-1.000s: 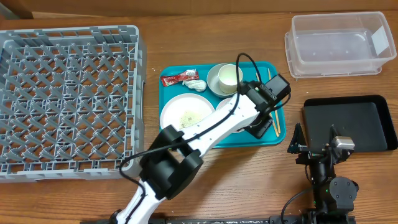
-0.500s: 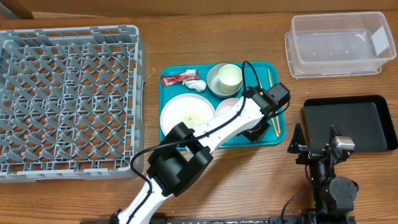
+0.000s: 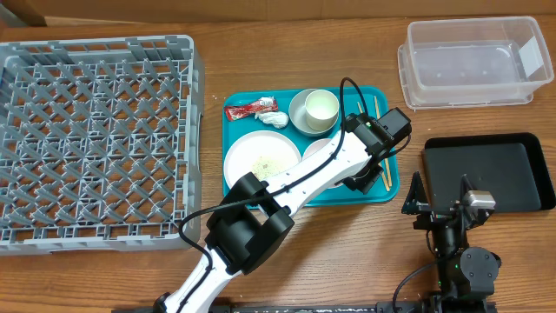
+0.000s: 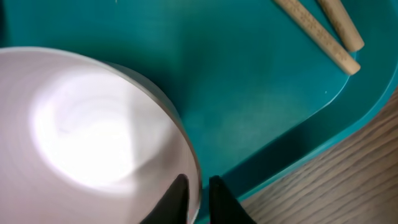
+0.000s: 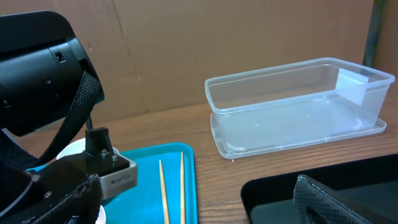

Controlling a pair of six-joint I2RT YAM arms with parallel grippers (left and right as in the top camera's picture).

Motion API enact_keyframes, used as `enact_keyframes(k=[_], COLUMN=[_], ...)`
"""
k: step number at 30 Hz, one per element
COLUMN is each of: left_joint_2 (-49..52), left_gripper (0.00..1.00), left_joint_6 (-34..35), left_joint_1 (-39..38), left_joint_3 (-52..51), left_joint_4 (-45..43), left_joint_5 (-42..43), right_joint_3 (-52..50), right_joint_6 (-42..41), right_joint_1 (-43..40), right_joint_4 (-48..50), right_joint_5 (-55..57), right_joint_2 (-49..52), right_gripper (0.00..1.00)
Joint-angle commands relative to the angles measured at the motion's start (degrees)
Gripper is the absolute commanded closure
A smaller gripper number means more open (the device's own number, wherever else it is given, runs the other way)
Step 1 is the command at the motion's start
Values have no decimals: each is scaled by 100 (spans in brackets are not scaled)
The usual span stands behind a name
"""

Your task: Sort waste into correct bins and load items into the dishwasher

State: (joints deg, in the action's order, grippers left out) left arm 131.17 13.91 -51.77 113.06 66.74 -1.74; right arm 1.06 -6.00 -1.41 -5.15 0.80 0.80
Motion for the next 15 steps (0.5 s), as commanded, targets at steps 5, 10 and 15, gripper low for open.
enact_keyframes(k=[5,10,15], left_joint_2=[-4,-2,-2], left_gripper=[61,67,67], left_joint_6=[98,157,201], left_joint_1=[-35,-35,-39], left_joint_3=[83,-61,-219], left_joint_4=[4,-101,-177], left_joint_5=[-15,-13,-15], right_joint_3=[-61,-61,-61], right_joint_6=[-22,-22,-22], right_joint_1=[-17,-17,-17], right_joint_4=[31,31,31], right_joint_5=[-9,-9,-9], right_joint_2=[-63,-63,-63], right_gripper=[0,0,0])
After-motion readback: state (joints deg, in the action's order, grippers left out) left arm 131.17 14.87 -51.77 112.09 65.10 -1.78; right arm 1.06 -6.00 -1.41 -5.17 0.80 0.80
